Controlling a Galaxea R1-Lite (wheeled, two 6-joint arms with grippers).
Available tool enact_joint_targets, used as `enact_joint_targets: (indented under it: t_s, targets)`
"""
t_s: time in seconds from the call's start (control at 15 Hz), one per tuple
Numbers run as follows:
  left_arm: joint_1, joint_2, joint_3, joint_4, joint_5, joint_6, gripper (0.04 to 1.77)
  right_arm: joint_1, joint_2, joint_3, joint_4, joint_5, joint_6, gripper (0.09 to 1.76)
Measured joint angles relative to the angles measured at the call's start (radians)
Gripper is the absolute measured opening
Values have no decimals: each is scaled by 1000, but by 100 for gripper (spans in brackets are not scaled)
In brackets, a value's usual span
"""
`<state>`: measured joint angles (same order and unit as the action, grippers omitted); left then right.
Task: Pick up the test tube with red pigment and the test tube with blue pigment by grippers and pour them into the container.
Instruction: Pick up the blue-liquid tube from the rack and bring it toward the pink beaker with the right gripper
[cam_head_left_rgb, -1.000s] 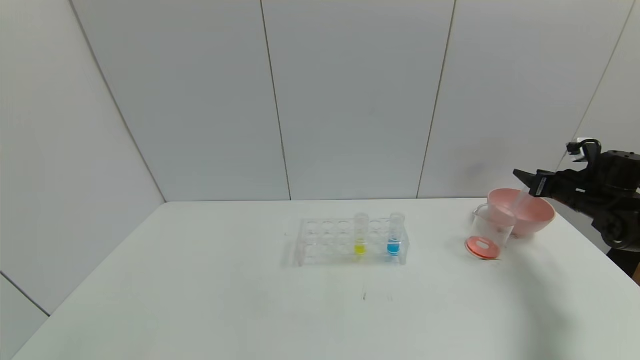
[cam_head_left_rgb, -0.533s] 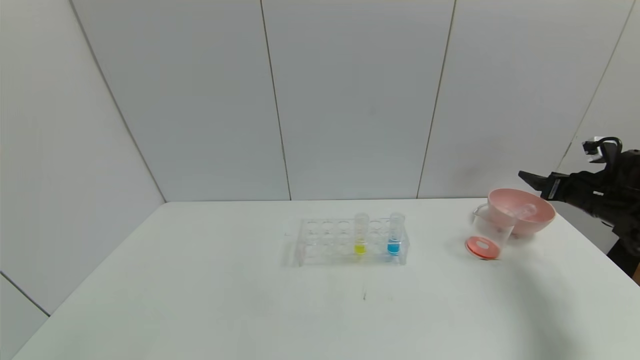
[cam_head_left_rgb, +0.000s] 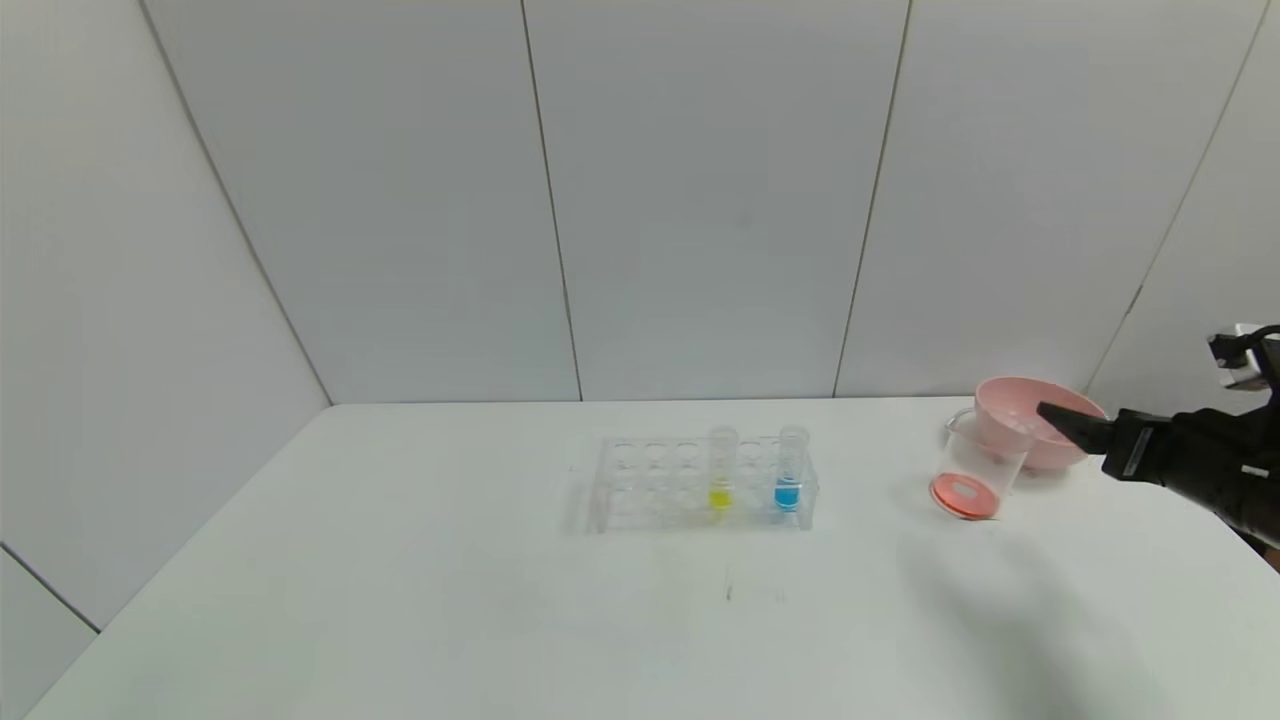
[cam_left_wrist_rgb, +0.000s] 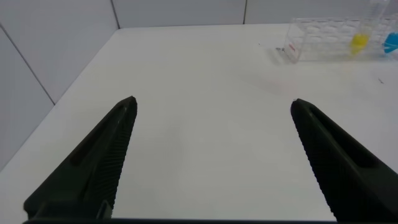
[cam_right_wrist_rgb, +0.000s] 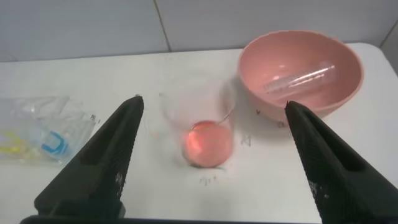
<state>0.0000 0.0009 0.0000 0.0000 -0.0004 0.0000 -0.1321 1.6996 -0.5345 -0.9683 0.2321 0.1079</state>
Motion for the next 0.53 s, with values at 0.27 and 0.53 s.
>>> enact_joint_targets:
  t_s: [0.27, 0.53]
  targets:
    - [0, 0, 0, 0, 0, 0, 176, 292, -117, 152, -4, -260, 38, 166]
    - [0, 0, 0, 0, 0, 0, 176, 619, -141, 182, -6, -557, 83, 168]
